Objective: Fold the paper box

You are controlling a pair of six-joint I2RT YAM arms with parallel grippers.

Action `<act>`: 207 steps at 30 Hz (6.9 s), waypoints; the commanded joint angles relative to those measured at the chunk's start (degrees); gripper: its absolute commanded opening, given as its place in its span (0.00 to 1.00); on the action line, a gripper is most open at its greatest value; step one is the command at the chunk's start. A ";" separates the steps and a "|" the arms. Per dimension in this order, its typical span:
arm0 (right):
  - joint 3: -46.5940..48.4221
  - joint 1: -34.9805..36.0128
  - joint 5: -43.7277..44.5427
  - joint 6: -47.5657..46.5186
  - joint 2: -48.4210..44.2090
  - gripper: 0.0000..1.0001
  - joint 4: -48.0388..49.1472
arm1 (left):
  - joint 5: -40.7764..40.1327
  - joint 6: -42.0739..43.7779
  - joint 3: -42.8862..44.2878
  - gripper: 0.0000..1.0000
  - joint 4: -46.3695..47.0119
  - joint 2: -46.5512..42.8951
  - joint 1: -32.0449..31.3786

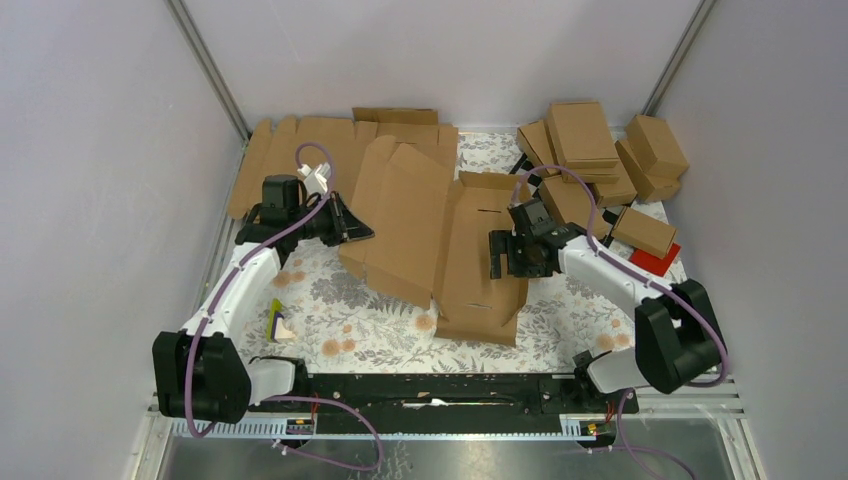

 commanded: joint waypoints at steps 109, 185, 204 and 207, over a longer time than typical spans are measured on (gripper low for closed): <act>-22.51 16.31 44.98 -34.24 5.92 0.00 110.17 | -9.82 -6.95 -21.99 0.00 26.79 -33.59 -22.02; -22.15 16.16 3.60 -8.91 -23.75 1.00 33.14 | -17.21 3.67 -15.77 0.00 20.60 -36.53 -21.62; -26.48 13.57 3.44 -5.38 -23.03 1.00 35.78 | -17.40 4.36 -11.37 0.00 26.43 -27.20 -21.53; -26.86 8.73 -0.41 -4.29 -21.84 1.00 37.61 | -16.08 5.73 -10.82 0.00 25.82 -26.02 -21.53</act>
